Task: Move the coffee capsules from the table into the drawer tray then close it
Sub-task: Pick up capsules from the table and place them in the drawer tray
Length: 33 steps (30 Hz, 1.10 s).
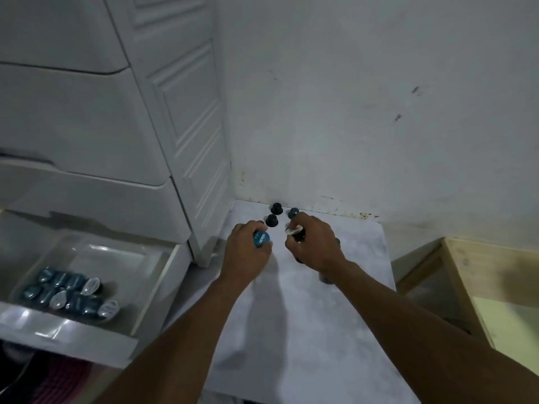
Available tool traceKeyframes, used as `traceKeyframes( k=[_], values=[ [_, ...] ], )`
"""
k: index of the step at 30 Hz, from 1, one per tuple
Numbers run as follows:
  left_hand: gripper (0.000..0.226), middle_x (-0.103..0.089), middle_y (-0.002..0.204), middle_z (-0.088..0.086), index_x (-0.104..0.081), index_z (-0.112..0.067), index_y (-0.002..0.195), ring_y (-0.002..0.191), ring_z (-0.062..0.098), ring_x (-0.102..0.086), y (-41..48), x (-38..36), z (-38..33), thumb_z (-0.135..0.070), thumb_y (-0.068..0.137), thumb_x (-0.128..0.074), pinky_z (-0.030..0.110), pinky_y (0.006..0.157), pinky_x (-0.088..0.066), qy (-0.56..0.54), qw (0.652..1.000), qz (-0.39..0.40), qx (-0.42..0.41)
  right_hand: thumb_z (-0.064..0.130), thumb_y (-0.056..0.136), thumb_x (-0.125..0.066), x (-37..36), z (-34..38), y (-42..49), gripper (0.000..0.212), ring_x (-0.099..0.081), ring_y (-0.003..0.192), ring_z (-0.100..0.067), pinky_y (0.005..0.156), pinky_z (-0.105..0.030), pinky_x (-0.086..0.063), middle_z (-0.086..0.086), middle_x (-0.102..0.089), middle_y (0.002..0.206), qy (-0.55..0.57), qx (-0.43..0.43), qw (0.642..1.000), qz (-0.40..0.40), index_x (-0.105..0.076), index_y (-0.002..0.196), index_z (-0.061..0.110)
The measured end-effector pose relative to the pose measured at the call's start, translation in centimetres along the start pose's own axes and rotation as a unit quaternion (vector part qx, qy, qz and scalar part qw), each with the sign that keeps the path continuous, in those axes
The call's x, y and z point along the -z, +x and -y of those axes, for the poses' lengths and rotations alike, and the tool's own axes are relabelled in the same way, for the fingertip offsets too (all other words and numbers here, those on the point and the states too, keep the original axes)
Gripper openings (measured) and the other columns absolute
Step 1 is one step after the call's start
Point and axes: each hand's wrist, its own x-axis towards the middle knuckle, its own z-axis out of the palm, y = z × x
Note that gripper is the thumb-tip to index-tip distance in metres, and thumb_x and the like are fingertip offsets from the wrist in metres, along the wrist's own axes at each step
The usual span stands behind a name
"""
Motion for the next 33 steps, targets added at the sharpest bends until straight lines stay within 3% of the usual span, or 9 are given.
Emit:
traceKeyframes(
  k=[4, 8, 11, 16, 18, 22, 26, 33],
  values=[
    [0.028, -0.059, 0.093, -0.006, -0.063, -0.019, 0.101, 0.091, 0.013, -0.056, -3.4, 2.1, -1.9, -0.014, 0.076, -0.074, 0.022, 0.078, -0.043, -0.007, 0.999, -0.04, -0.016, 0.019, 0.076, -0.062, 1.9, 1.7, -4.0, 0.016, -0.059, 0.077, -0.02, 0.067, -0.035, -0.05, 0.0, -0.066, 0.089, 0.043, 0.008, 0.999, -0.027, -0.057, 0.09, 0.018],
    [0.045, -0.063, 0.112, 0.003, -0.062, -0.014, 0.117, 0.1, 0.017, -0.06, -6.7, 4.7, -2.8, -0.015, 0.074, -0.078, 0.03, 0.092, -0.049, -0.019, 0.997, -0.071, -0.003, 0.02, 0.078, -0.062, 3.1, 4.2, -7.9, 0.026, -0.06, 0.085, -0.014, 0.066, -0.018, -0.041, 0.003, -0.067, 0.096, 0.052, 0.021, 0.998, -0.032, -0.062, 0.104, 0.018],
    [0.053, -0.06, 0.12, 0.005, -0.059, -0.012, 0.123, 0.106, 0.018, -0.059, -9.0, 7.0, -3.0, -0.017, 0.075, -0.078, 0.027, 0.095, -0.047, -0.014, 0.996, -0.09, 0.01, 0.019, 0.078, -0.065, 3.5, 6.3, -10.1, 0.034, -0.062, 0.094, -0.02, 0.08, -0.026, -0.048, -0.007, -0.068, 0.105, 0.047, 0.059, 0.997, -0.033, -0.066, 0.111, 0.009],
    [0.047, -0.062, 0.111, 0.007, -0.064, -0.01, 0.116, 0.099, 0.017, -0.06, -12.0, 11.0, -1.9, -0.015, 0.072, -0.08, 0.019, 0.086, -0.043, 0.012, 0.993, -0.116, 0.002, 0.021, 0.072, -0.061, 2.1, 9.7, -11.6, 0.021, -0.063, 0.073, -0.022, 0.068, -0.042, -0.055, -0.009, -0.069, 0.079, 0.052, 0.081, 0.995, -0.016, -0.066, 0.084, 0.005],
    [0.043, -0.064, 0.108, 0.005, -0.067, -0.011, 0.11, 0.095, 0.016, -0.06, -12.9, 12.7, -1.0, -0.015, 0.07, -0.081, 0.019, 0.083, -0.044, 0.023, 0.992, -0.126, 0.0, 0.022, 0.07, -0.061, 1.0, 11.3, -11.8, 0.014, -0.058, 0.067, -0.018, 0.061, -0.039, -0.051, -0.004, -0.064, 0.072, 0.053, 0.094, 0.994, -0.008, -0.063, 0.076, 0.01],
    [0.034, -0.066, 0.101, 0.001, -0.067, -0.014, 0.104, 0.093, 0.016, -0.059, -14.1, 16.6, 1.4, -0.013, 0.072, -0.079, 0.021, 0.081, -0.043, 0.034, 0.989, -0.144, -0.007, 0.023, 0.072, -0.068, -1.6, 14.8, -11.9, 0.03, -0.054, 0.085, -0.013, 0.072, -0.02, -0.037, -0.003, -0.062, 0.096, 0.052, 0.118, 0.992, -0.002, -0.066, 0.101, 0.015],
    [0.038, -0.066, 0.107, 0.003, -0.064, -0.01, 0.111, 0.095, 0.015, -0.06, -14.7, 21.4, 4.9, -0.018, 0.076, -0.078, 0.024, 0.086, -0.047, 0.028, 0.989, -0.143, 0.02, 0.021, 0.075, -0.071, -5.1, 19.5, -11.7, 0.032, -0.056, 0.09, -0.016, 0.079, -0.028, -0.048, -0.003, -0.062, 0.101, 0.066, 0.143, 0.987, 0.007, -0.064, 0.105, 0.015],
    [0.046, -0.067, 0.115, 0.004, -0.064, -0.013, 0.118, 0.102, 0.016, -0.062, -13.6, 30.4, 13.9, -0.017, 0.074, -0.079, 0.032, 0.097, -0.049, 0.054, 0.993, -0.096, 0.032, 0.016, 0.076, -0.071, -12.7, 27.5, -10.7, 0.024, -0.052, 0.087, -0.013, 0.078, -0.028, -0.042, 0.0, -0.06, 0.094, 0.051, 0.147, 0.988, 0.005, -0.064, 0.098, 0.014]
  ],
)
